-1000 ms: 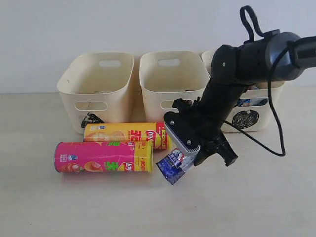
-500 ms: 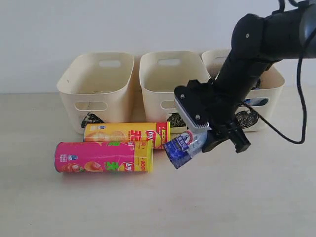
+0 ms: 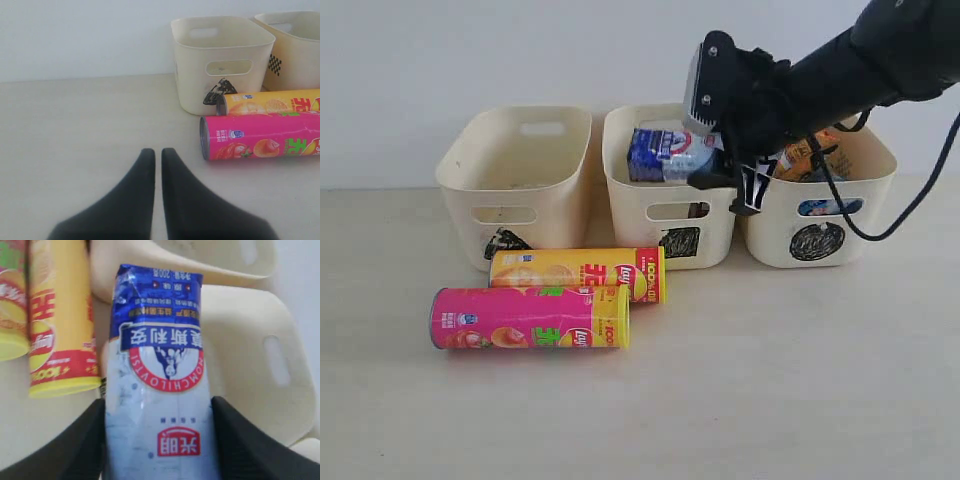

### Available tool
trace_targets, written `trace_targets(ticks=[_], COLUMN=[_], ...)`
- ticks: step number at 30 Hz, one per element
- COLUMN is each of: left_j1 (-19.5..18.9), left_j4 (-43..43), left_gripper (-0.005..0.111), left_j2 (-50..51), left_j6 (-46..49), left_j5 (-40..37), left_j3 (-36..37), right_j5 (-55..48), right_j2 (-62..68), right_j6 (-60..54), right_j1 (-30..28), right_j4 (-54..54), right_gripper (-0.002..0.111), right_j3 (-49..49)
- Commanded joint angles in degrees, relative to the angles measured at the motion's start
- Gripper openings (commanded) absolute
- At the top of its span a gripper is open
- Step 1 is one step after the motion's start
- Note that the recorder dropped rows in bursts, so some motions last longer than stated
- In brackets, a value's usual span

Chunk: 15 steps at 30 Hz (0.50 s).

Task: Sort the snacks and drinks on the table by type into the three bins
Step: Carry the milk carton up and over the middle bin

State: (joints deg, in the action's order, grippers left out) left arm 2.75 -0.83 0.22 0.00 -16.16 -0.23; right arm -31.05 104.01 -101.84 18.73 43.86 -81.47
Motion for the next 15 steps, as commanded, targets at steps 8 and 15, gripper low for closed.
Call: trace_targets(ticks=[8,15], left_j1=[-0.1,-0.1], left_j4=[-0.1,-0.1], left_gripper=[0.004,0.004], left_j2=[-0.2,-0.2], left_j6=[0.4,0.4], left_j5=[0.2,0.2], left_j3=[0.2,0.2], right_j5=[16.6,19.3], right_j2=[3.5,8.9], right_j6=[1.1,1.4], right_j1=[-0.5,-0.5], right_j4=[13.0,17.9], right_gripper=[0.0,0.0], right_j3=[-0.6,-6.1])
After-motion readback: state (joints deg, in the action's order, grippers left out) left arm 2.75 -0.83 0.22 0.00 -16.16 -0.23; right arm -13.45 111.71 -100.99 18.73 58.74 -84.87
